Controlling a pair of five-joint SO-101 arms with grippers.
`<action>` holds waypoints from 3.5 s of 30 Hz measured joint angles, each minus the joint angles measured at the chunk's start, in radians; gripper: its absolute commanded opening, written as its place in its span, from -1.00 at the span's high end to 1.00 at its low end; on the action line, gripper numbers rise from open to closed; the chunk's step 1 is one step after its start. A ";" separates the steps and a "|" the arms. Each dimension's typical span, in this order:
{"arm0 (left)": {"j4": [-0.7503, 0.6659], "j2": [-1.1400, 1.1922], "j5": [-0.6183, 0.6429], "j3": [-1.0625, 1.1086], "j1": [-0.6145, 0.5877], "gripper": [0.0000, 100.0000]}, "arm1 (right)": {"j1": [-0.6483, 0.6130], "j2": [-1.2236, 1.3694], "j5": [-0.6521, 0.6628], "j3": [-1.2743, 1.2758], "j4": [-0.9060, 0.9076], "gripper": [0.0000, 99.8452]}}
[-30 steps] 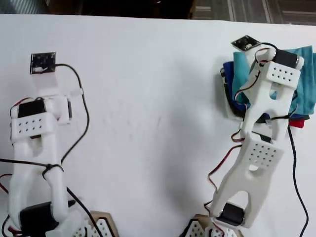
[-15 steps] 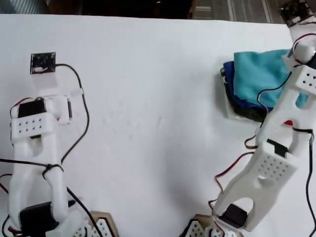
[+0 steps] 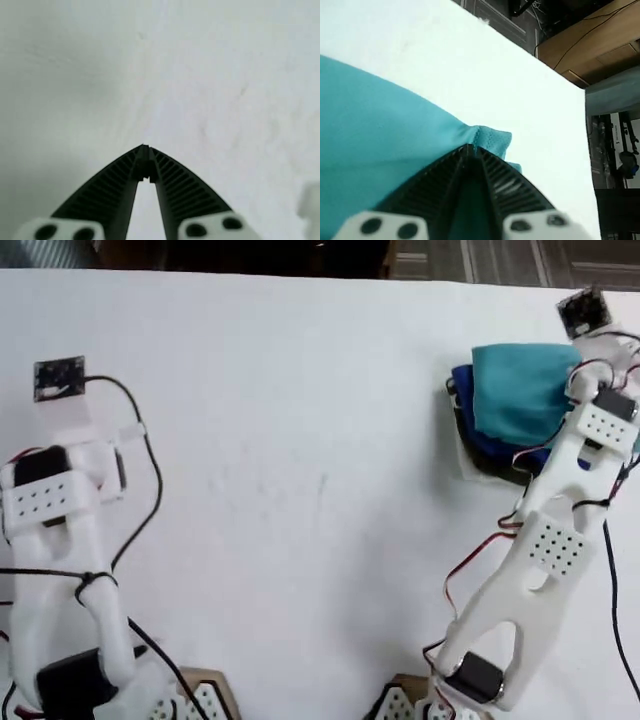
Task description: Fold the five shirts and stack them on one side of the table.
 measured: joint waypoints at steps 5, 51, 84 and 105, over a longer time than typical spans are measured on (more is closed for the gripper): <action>0.021 0.000 0.000 0.000 -0.014 0.95 | 0.000 0.025 0.000 -0.003 -0.011 0.96; 0.348 -0.733 -0.100 0.180 0.230 0.95 | -0.336 -1.525 -0.574 0.746 1.109 0.96; 0.021 -1.436 0.048 0.937 0.189 0.94 | -0.462 -2.558 -0.577 2.417 0.516 0.96; -0.032 -1.436 0.061 1.088 0.427 0.94 | -0.563 -2.903 -0.770 2.757 0.511 0.96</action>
